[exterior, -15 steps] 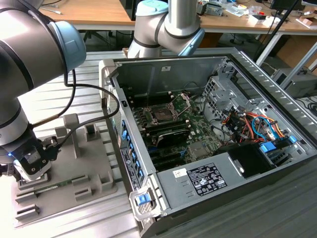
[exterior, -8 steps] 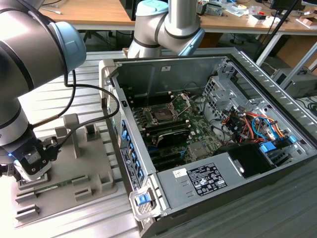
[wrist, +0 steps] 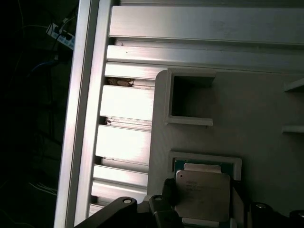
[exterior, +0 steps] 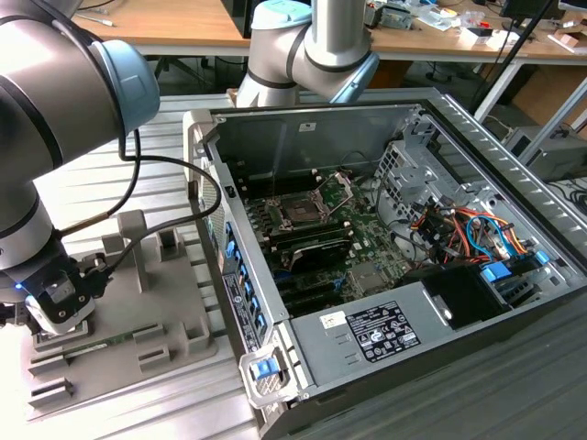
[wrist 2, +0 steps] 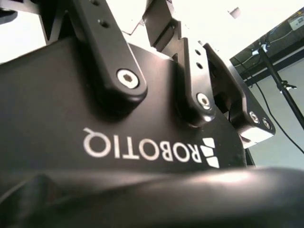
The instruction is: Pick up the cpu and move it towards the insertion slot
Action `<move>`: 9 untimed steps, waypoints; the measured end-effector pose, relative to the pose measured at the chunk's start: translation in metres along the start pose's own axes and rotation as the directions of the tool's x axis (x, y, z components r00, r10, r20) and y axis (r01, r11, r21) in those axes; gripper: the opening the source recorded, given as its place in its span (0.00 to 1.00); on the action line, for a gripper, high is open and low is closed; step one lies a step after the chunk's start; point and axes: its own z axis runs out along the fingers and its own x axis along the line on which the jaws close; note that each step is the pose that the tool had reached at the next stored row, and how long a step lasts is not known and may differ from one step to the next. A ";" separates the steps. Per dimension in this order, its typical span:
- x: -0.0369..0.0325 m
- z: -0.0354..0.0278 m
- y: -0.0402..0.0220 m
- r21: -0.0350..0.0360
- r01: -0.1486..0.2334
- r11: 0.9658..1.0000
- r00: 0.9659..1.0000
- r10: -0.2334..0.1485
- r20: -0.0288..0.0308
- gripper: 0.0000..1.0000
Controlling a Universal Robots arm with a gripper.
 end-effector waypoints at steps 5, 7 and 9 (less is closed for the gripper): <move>0.0000 0.0001 0.0000 0.000 0.000 1.000 1.000 0.000 0.000 0.55; 0.0000 0.0001 0.0000 0.000 0.000 1.000 1.000 0.000 0.000 0.55; 0.0000 0.0002 0.0000 0.000 0.000 1.000 1.000 0.000 0.000 0.55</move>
